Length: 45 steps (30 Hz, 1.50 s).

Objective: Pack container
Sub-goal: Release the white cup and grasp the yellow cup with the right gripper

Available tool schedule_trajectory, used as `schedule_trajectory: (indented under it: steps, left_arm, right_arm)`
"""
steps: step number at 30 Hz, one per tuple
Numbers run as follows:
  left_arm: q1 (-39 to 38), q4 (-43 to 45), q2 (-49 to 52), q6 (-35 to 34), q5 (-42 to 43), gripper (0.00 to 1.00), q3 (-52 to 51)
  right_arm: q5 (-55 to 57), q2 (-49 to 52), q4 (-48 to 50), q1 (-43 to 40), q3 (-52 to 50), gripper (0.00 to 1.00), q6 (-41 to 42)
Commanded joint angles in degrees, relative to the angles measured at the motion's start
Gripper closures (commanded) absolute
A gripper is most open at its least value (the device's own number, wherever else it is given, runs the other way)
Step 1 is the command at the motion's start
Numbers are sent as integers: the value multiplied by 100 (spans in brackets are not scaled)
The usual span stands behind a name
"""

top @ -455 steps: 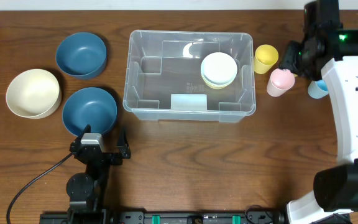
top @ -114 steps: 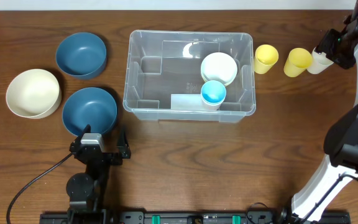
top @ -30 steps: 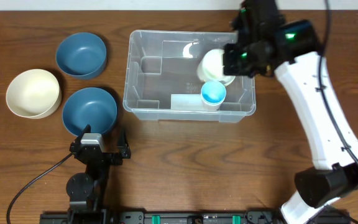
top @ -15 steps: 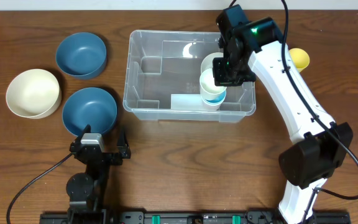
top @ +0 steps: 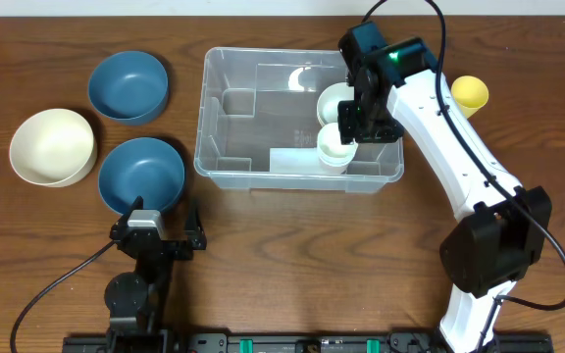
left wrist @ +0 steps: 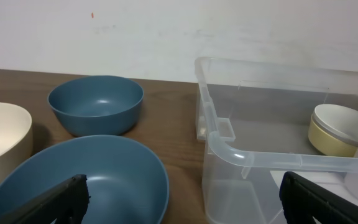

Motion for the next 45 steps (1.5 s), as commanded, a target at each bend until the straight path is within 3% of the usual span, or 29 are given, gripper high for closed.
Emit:
schedule_trajectory:
  steps: [1, 7, 9, 22, 45]
  left_arm:
    - [-17, -190, -26, 55, 63, 2, -105]
    - [-17, -190, -26, 55, 63, 2, -105]
    - [-17, -190, -26, 55, 63, 2, -105]
    - [-17, -190, -26, 55, 63, 2, -105]
    - [-17, -190, -26, 52, 63, 2, -105]
  right_arm:
    - [68, -33, 39, 20, 116, 48, -50]
    - [282, -118, 35, -398, 717, 48, -133]
    - [350, -118, 57, -656, 868, 44, -133]
    - [107, 247, 1095, -2688, 881, 39, -330]
    - [116, 1786, 1663, -3434, 879, 43, -369]
